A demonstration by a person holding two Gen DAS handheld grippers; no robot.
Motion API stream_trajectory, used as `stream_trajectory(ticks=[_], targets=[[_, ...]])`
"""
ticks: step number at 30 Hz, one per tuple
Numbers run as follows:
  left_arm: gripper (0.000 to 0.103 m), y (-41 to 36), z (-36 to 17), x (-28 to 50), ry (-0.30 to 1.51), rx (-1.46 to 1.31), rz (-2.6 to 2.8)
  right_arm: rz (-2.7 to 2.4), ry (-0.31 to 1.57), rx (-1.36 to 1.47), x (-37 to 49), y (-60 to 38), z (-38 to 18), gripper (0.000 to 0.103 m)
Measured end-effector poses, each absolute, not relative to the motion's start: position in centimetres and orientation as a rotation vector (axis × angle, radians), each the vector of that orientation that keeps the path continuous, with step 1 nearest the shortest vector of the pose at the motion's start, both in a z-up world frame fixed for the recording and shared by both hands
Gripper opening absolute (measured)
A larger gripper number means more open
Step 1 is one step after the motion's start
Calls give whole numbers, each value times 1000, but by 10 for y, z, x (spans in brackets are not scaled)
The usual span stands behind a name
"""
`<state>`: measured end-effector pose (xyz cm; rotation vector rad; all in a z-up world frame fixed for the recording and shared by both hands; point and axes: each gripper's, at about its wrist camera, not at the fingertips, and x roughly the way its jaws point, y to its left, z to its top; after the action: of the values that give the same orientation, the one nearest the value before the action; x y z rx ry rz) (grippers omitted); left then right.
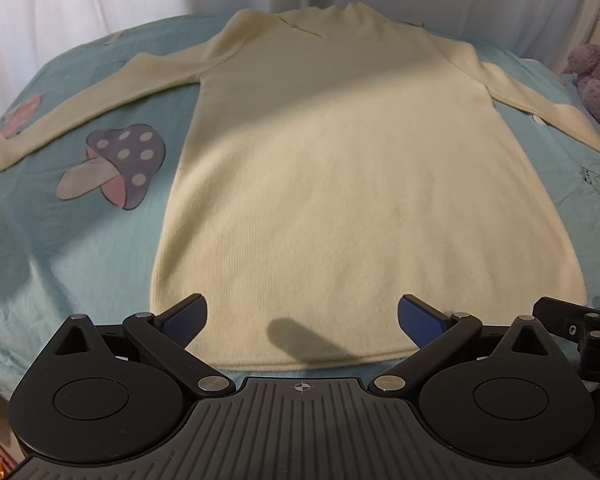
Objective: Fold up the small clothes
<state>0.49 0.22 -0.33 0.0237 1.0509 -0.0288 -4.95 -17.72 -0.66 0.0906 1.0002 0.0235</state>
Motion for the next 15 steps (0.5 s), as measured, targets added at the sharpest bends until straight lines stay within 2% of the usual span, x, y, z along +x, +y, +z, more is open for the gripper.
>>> stream_trajectory(ticks=[15], targets=[[103, 0, -6, 9, 1065, 27, -28, 28, 1003, 103, -47, -181, -9, 99]])
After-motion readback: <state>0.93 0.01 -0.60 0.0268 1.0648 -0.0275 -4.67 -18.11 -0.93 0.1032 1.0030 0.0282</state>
